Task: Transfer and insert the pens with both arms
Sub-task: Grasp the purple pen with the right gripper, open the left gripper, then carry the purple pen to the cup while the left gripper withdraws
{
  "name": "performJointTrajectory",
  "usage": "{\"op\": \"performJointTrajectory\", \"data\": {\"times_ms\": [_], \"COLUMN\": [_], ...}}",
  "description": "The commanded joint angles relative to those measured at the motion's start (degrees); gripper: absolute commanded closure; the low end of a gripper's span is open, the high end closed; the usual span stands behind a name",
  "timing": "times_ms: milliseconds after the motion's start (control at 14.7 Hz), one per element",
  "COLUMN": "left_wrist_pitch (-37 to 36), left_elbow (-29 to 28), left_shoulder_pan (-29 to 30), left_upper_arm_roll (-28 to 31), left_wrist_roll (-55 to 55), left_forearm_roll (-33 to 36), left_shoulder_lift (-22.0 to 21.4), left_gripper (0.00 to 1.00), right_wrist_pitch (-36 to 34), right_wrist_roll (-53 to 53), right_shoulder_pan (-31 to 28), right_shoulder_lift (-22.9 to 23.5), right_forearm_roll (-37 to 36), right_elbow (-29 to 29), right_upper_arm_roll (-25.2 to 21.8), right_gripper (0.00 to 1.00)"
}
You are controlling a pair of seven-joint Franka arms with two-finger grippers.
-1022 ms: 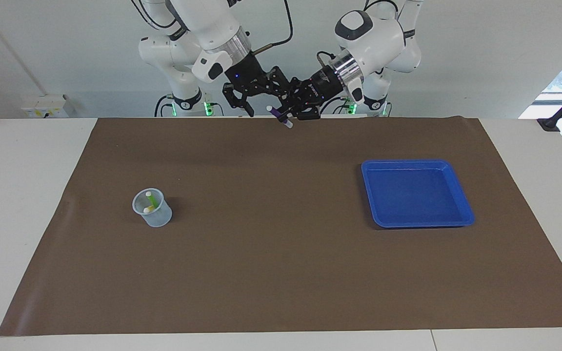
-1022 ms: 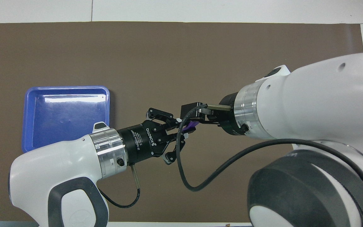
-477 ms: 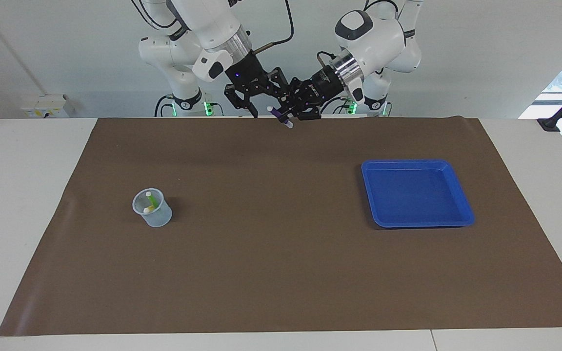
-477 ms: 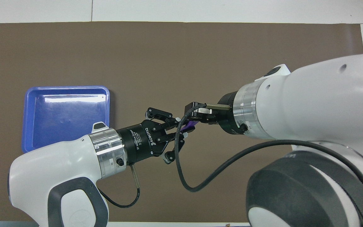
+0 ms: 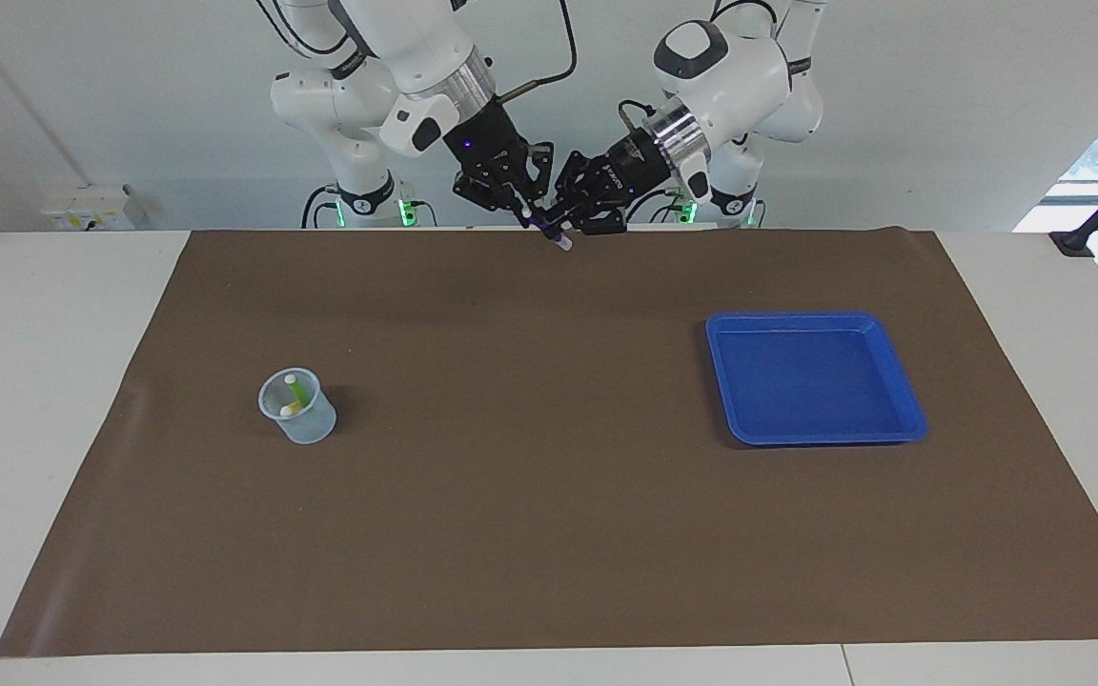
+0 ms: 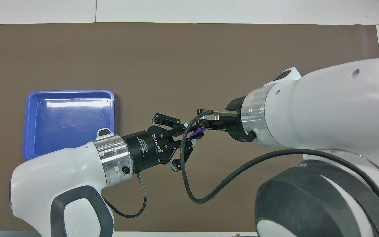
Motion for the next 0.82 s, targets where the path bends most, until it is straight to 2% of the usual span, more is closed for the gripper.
{"op": "performJointTrajectory", "data": {"times_ms": [0, 341, 750], "left_wrist_pitch": [1.4, 1.4, 0.3], "left_elbow": [-1.7, -1.9, -3.1], "left_shoulder_pan": [-1.1, -1.2, 2.2], "left_upper_arm_roll": [0.6, 0.6, 0.9], "left_wrist_roll": [-0.5, -0.1, 2.3], "left_forearm_roll": [-1.3, -1.2, -0.6], "left_shoulder_lift": [-1.8, -1.8, -2.2], "left_gripper": [0.0, 0.0, 0.0], "right_wrist_pitch": [0.5, 0.5, 0.3], "right_wrist_roll": [-3.4, -6.4, -20.4], "right_shoulder_pan": [-0.8, -1.4, -1.3], "right_shoulder_lift": [0.1, 0.2, -0.7], "right_forearm_roll": [-0.7, -5.8, -18.5], "right_elbow": [0.2, -0.6, -3.4], "right_upper_arm_roll": [0.1, -1.0, -7.7], "right_gripper": [1.0, 1.0, 1.0]}}
